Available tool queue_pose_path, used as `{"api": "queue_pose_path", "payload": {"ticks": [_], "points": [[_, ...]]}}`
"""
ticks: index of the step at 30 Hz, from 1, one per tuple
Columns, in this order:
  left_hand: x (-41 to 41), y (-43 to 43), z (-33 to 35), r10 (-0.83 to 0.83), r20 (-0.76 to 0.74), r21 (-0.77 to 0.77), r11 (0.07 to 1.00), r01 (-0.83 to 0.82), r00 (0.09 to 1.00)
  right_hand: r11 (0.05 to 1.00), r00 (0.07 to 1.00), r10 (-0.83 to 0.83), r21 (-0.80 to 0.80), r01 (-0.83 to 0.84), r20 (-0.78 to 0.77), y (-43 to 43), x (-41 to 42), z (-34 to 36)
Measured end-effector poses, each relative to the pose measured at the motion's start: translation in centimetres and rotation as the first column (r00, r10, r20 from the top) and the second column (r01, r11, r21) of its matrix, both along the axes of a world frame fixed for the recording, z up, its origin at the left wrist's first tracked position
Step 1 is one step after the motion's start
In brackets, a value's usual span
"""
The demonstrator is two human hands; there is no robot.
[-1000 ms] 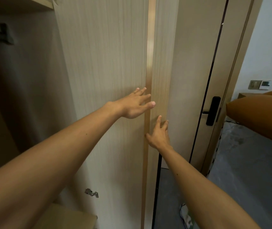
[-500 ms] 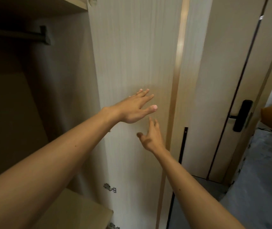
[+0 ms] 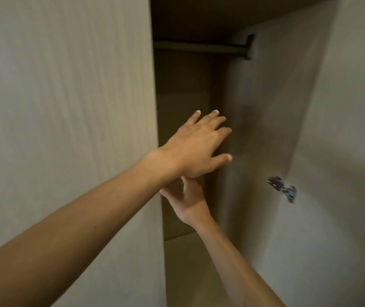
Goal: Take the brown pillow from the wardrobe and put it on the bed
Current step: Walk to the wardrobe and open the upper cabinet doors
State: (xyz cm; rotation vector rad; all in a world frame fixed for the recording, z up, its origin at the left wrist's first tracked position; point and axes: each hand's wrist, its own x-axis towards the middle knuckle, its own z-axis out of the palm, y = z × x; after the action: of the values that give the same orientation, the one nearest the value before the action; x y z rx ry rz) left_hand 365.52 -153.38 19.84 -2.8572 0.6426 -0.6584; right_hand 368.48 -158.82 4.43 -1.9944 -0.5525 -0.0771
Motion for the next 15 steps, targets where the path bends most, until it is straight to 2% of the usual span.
{"api": "queue_pose_path", "payload": {"ticks": [3,7,11,15], "points": [[-0.3,2.5,0.2,0.238,0.065,0.152,0.957,-0.246,0.969,0.978,0.984,0.174,0.124,-0.169,-0.026,1.6,-0.1,-0.3],[-1.4,2.7,0.0,0.456,0.151,0.290,0.828,-0.480,0.877,0.926,0.942,0.334,0.195,-0.324,-0.022,2.1,-1.0,-0.8],[-3.0,1.0,0.0,0.587,0.213,0.352,0.700,-0.621,0.781,0.897,0.922,0.387,0.241,-0.370,-0.024,1.5,-1.7,-0.6],[-4.6,-0.9,0.4,0.662,0.211,0.363,0.630,-0.687,0.719,0.875,0.905,0.426,0.251,-0.413,0.003,0.3,-2.4,0.1]]}}
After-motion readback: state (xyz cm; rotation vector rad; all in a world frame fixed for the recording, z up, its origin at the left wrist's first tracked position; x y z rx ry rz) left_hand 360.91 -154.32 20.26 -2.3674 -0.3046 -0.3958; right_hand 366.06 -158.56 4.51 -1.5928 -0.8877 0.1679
